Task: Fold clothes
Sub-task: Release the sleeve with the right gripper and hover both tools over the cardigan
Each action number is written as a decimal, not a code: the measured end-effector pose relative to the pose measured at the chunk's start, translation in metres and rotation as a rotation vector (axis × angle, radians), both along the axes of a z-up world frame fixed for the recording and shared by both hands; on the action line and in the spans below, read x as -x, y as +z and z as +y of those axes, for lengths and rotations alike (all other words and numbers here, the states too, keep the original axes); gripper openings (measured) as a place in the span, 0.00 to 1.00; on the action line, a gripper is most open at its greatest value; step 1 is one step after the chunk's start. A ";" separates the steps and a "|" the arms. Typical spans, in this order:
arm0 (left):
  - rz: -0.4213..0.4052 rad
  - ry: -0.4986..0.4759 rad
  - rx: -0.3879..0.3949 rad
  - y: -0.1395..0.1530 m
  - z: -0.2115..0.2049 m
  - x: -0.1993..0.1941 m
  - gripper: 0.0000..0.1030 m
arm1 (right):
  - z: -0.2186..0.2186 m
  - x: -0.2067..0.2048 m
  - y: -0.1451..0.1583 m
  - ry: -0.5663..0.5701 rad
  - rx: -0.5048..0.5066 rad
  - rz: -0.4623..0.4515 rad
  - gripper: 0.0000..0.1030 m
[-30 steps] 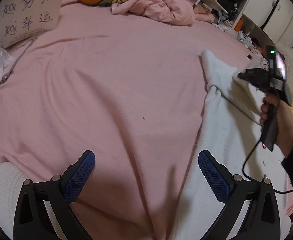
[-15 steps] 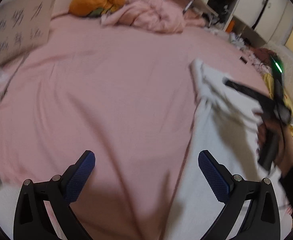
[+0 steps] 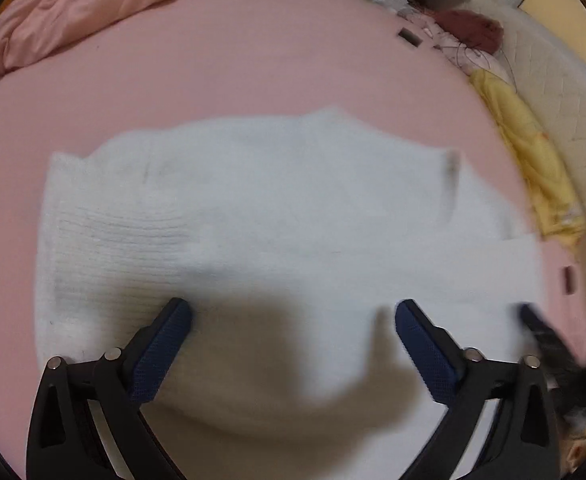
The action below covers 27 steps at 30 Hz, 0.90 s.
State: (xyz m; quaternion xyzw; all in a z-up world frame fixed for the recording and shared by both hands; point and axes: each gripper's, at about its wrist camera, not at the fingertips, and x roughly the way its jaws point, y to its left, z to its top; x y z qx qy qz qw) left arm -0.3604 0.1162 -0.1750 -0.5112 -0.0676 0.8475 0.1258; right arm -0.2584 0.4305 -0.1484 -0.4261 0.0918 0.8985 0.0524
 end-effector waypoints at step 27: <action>0.051 0.222 0.316 0.010 -0.037 0.019 1.00 | 0.042 0.073 0.013 -0.237 -0.145 -0.055 0.47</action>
